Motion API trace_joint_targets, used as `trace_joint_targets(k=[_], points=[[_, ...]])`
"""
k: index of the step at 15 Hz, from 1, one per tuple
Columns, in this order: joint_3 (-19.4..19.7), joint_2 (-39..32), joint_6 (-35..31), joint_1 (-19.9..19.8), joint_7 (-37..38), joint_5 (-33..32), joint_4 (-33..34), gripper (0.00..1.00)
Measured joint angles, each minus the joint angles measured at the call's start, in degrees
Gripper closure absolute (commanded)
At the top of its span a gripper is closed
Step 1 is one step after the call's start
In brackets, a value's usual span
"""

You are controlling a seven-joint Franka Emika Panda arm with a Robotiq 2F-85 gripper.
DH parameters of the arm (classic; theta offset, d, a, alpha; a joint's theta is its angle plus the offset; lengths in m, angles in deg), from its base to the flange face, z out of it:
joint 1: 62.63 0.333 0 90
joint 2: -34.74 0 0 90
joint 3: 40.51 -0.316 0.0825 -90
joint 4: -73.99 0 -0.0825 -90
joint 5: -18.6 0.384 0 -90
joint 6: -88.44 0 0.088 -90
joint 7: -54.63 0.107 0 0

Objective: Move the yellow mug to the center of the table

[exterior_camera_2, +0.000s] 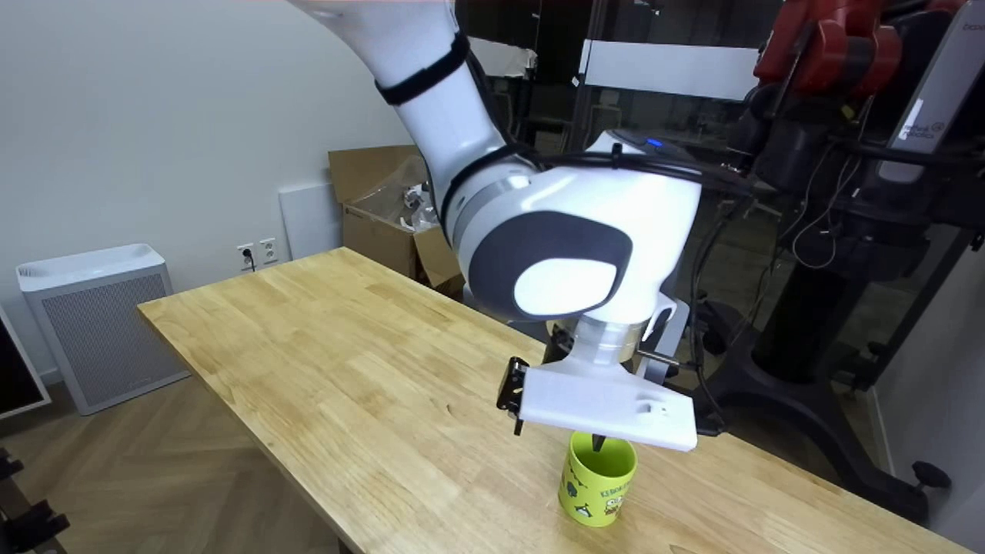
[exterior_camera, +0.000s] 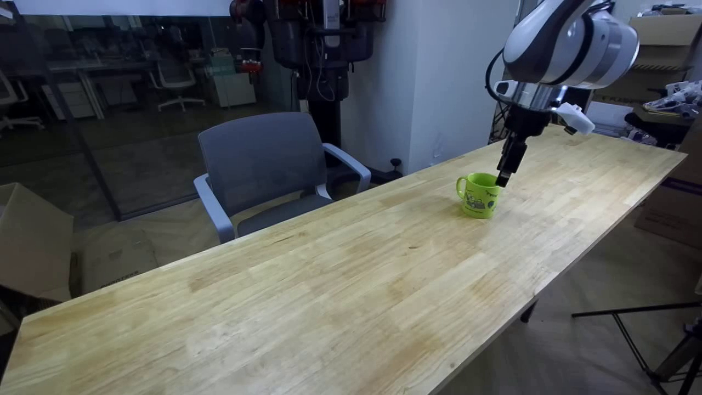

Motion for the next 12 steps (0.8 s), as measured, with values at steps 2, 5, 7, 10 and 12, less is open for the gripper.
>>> trace_joint_targets(k=[2,5,7,10,12], points=[[-0.44,-1.98,-0.13,-0.22,0.00,-0.18,1.52,0.00],[-0.82,-4.50,-0.01,-0.26,0.03,-1.09,4.36,0.00],[-0.97,-5.92,0.58,-0.31,0.05,-1.81,6.44,0.00],[-1.30,-8.07,2.01,-0.56,0.06,-2.56,9.46,0.00],[-1.54,-9.63,3.29,-0.71,0.06,-3.07,11.28,0.00]])
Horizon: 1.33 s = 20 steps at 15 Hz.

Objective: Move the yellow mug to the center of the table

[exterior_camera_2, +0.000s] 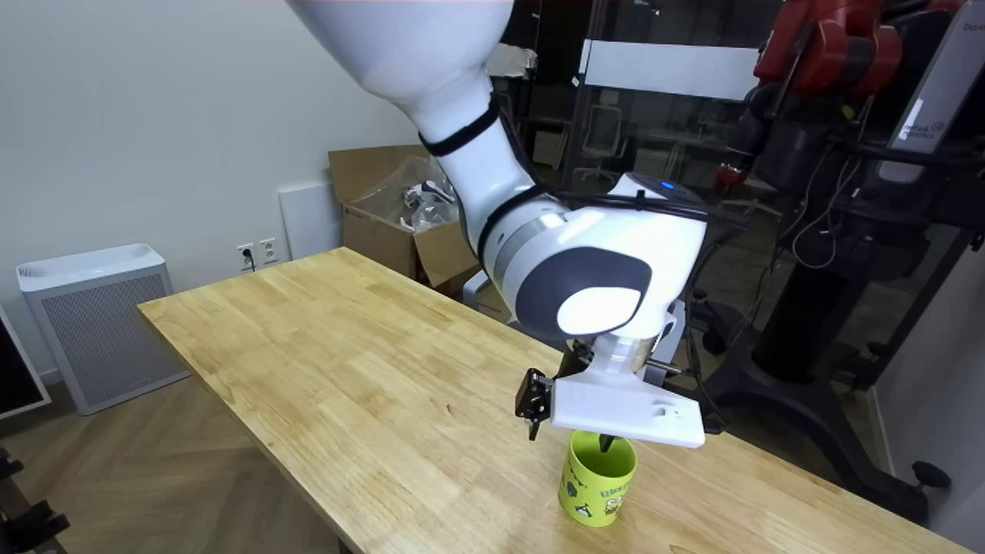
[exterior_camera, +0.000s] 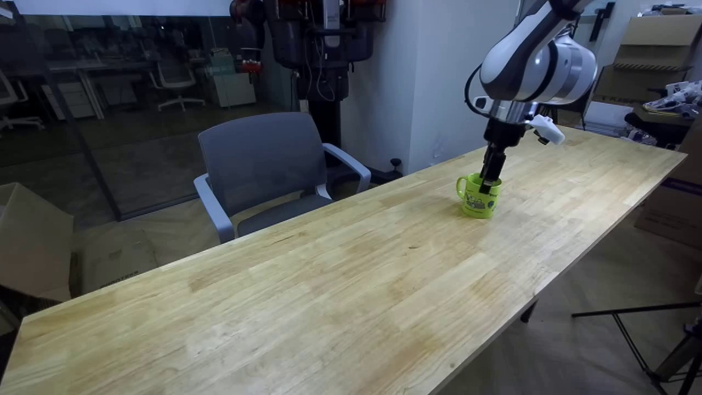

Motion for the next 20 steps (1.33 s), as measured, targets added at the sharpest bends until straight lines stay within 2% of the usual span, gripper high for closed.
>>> trace_joint_targets(k=[2,3,5,14,16,20], points=[[-0.32,-1.53,1.26,-0.16,0.00,-0.21,1.56,0.00],[-0.46,-2.27,1.88,-0.22,0.00,-0.22,2.28,0.25],[-0.54,-3.67,2.76,-0.26,0.00,-0.22,3.65,0.33],[-0.74,-6.20,2.96,-0.69,0.01,-0.22,6.70,0.97],[-0.74,-6.24,2.95,-0.90,0.01,-0.27,6.95,1.00],[-0.81,-6.21,2.95,-1.09,0.08,-0.89,7.14,0.97]])
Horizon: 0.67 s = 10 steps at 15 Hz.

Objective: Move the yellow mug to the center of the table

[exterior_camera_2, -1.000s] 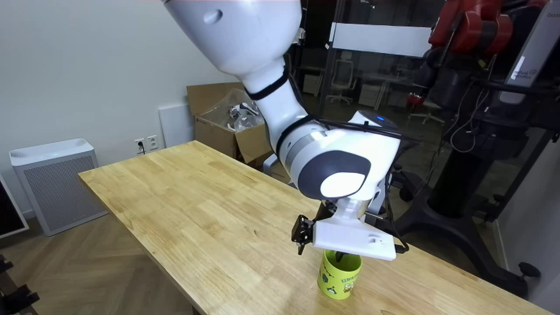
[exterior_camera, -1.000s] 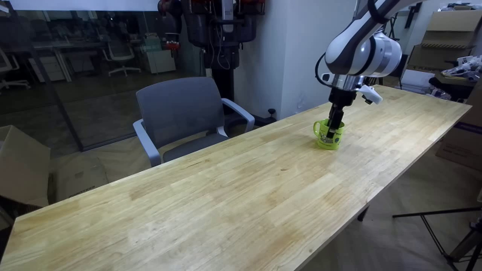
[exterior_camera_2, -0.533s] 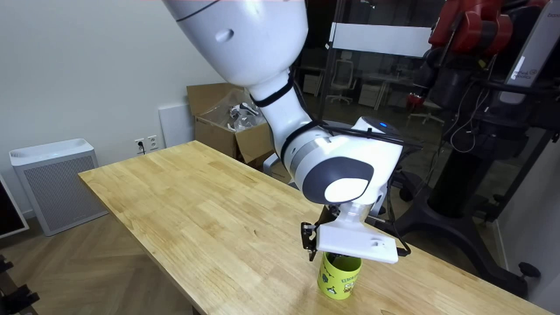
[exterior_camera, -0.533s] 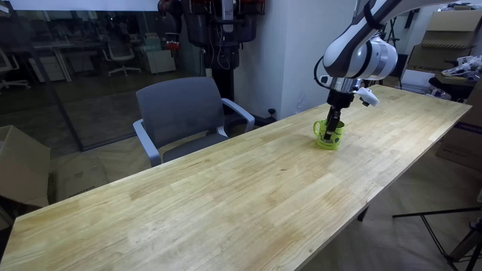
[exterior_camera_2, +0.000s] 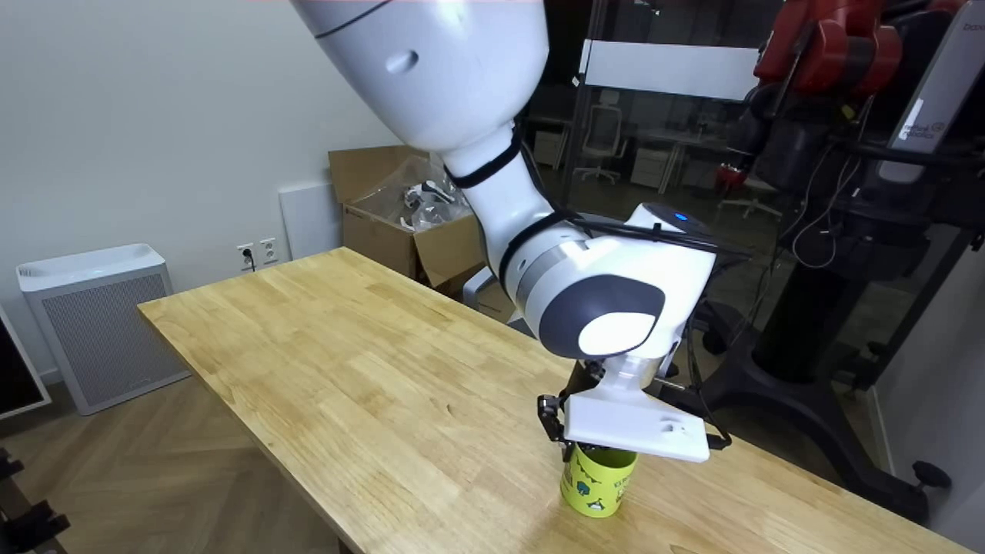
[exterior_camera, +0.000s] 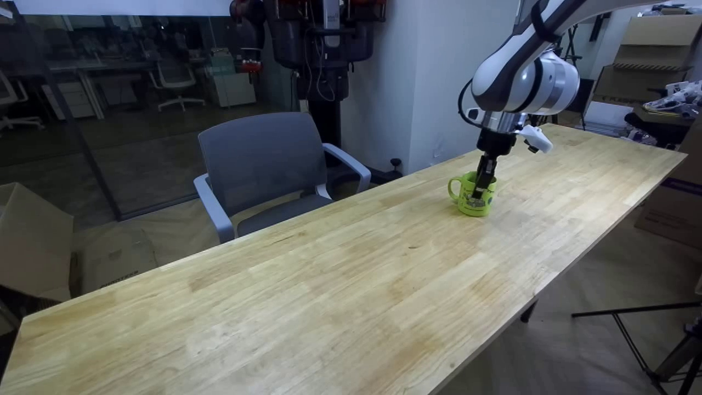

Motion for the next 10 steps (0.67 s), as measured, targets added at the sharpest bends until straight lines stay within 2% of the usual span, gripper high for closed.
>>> trace_joint_targets(k=[4,10], points=[[-0.40,0.40,0.09,1.26,1.67,-1.71,-0.11,0.97],[-1.05,3.69,0.11,7.78,8.10,-5.53,-2.57,0.97]])
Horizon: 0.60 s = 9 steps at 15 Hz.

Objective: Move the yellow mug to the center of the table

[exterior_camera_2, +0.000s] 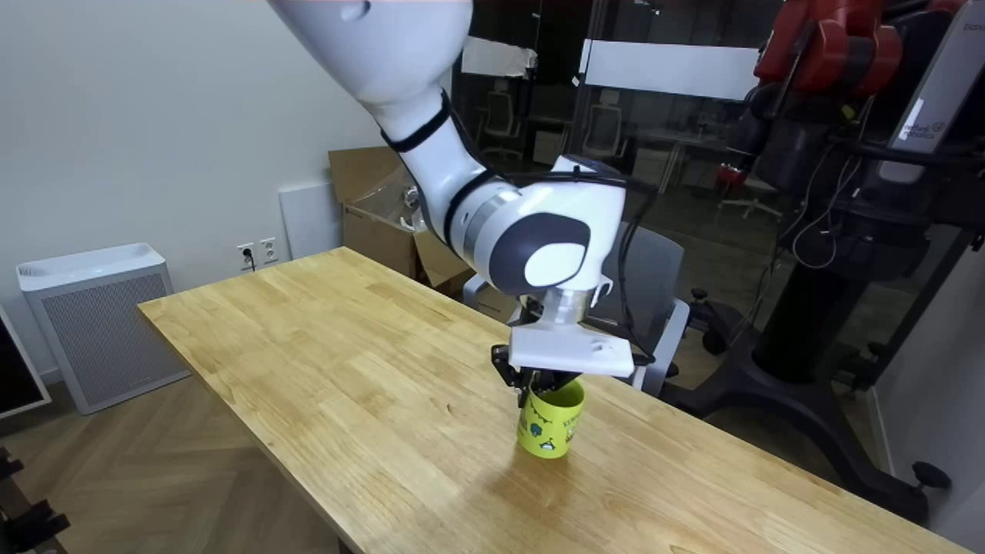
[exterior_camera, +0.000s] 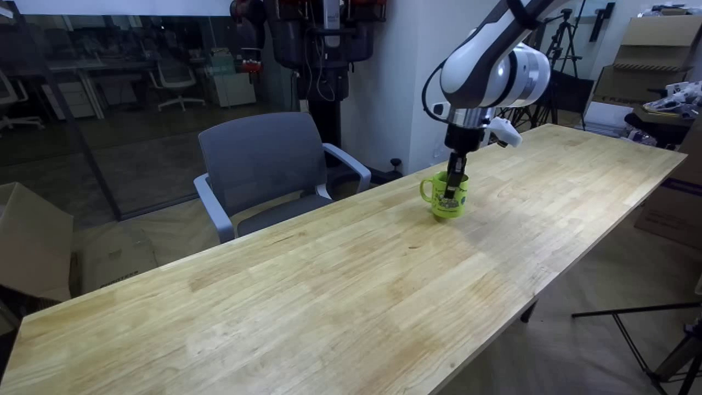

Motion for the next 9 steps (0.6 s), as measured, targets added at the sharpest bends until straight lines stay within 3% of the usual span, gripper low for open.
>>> trace_joint_targets(k=[5,9], points=[[-0.52,1.58,-0.34,5.53,7.26,-2.24,-1.10,0.97],[-1.83,1.58,-0.54,6.55,10.62,-2.29,-1.89,0.97]])
